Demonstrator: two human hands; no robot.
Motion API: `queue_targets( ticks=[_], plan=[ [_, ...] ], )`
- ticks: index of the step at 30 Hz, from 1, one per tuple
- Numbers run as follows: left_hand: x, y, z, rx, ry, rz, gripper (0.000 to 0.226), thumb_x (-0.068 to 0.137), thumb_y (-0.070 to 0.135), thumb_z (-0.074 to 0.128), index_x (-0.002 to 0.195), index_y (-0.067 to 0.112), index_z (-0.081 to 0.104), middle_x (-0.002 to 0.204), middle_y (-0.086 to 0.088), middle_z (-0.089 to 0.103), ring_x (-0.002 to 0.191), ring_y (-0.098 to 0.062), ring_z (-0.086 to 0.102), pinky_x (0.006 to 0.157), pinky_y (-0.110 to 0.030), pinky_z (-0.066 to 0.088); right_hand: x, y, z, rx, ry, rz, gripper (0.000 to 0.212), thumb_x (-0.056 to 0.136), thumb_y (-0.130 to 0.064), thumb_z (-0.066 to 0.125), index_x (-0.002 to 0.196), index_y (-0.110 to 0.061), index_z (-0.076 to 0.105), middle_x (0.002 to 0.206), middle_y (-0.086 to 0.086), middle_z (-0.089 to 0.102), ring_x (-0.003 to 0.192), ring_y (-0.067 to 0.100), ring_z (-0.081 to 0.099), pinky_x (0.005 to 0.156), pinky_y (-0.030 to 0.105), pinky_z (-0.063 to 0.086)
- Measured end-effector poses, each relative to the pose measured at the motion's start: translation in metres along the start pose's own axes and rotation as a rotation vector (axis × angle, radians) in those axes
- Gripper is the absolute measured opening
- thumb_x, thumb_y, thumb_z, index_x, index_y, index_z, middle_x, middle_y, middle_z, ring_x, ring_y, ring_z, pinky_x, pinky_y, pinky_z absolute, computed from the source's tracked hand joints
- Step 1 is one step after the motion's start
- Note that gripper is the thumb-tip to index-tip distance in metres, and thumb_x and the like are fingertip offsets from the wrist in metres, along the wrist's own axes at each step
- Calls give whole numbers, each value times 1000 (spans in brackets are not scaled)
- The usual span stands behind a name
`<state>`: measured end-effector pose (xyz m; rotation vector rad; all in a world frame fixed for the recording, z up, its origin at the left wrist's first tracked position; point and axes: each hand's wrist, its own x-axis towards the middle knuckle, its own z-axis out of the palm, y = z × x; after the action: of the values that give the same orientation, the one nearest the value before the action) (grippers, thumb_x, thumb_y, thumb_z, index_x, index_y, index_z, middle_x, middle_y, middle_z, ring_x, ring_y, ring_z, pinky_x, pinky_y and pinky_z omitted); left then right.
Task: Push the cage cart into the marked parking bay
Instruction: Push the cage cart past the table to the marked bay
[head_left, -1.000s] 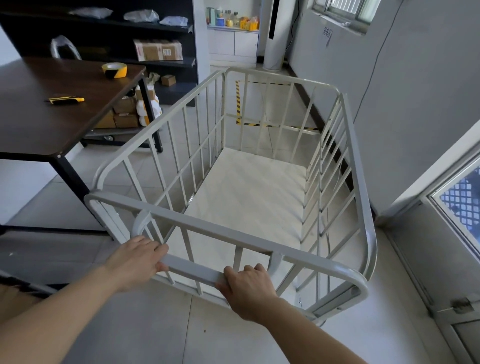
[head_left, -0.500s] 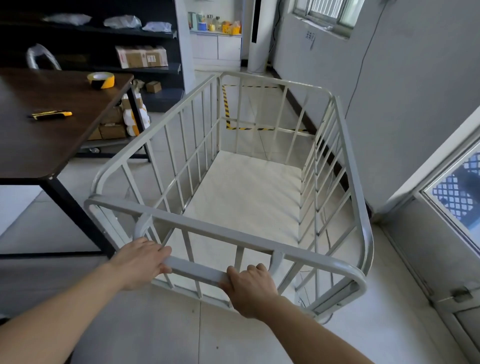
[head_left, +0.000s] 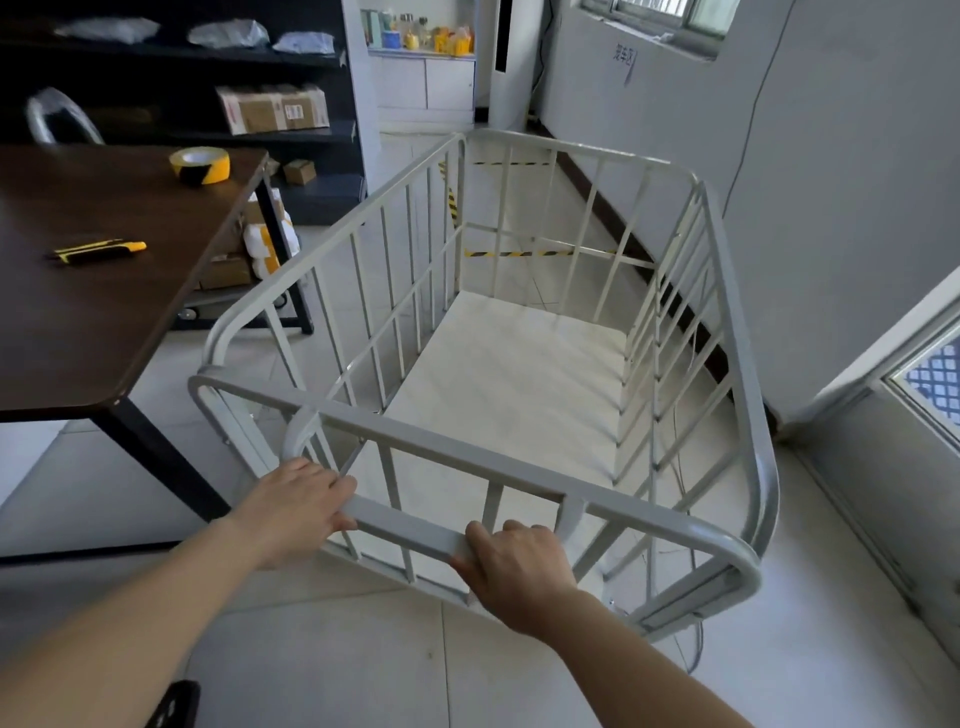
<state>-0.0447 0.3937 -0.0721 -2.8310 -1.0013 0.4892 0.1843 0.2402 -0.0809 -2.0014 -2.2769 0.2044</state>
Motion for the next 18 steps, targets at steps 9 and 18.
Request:
queue_targets(
  ticks=[9,18],
  plan=[
    [65,-11,-10,-22,66,-11,35,96,53,28,107,23,43,109,5,54,106,-17,49,102,-32,30,45,51,-5,-24,-8,50,72,70,-65,-19,91,-21,35,82,12,63,70,29,41,67,38,26],
    [143,18,-34,-88,175,-21,37,96,50,33,110,19,48,108,1,56,105,-22,51,98,-33,31,70,139,-23,-27,-26,33,78,66,-67,-21,92,-21,37,87,11,64,84,31,52,70,39,25]
  ],
)
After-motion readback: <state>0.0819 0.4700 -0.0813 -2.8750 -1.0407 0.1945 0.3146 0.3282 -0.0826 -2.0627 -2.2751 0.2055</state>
